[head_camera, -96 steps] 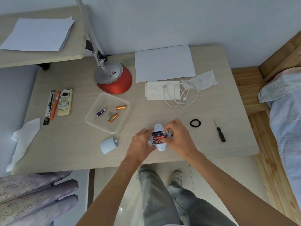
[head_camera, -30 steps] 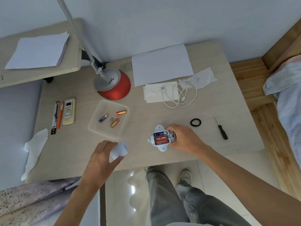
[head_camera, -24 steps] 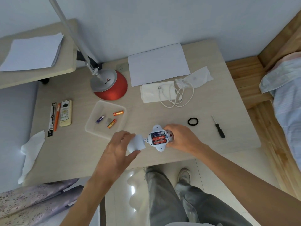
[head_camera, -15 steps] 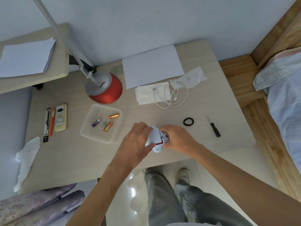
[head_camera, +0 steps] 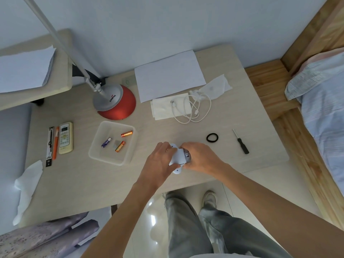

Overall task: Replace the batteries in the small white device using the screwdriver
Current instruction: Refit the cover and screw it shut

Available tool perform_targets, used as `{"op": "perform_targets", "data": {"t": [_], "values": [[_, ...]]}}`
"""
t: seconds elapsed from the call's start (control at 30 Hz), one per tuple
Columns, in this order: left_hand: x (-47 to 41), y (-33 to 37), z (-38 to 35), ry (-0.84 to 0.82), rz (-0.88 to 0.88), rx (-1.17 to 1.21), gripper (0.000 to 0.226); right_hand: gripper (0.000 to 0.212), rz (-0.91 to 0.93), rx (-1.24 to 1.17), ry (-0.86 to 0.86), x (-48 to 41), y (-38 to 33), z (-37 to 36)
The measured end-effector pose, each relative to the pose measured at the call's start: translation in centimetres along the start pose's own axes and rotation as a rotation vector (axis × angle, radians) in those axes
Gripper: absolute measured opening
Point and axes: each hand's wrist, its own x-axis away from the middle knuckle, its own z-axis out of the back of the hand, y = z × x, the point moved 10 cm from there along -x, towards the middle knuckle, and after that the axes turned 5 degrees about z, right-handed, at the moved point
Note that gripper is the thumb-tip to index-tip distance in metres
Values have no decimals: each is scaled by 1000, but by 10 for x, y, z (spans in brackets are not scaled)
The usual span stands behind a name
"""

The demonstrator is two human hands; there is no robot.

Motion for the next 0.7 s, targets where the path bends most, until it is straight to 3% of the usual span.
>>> {"op": "perform_targets", "data": {"t": [0.23,0.7], "values": [[1,-15,-4,17,21,50,57,46,7,23,-29,-3,-1,-2],[5,-27,1,61,56,184,64,39,-10,-56,-49,-2,-1,-2]]}}
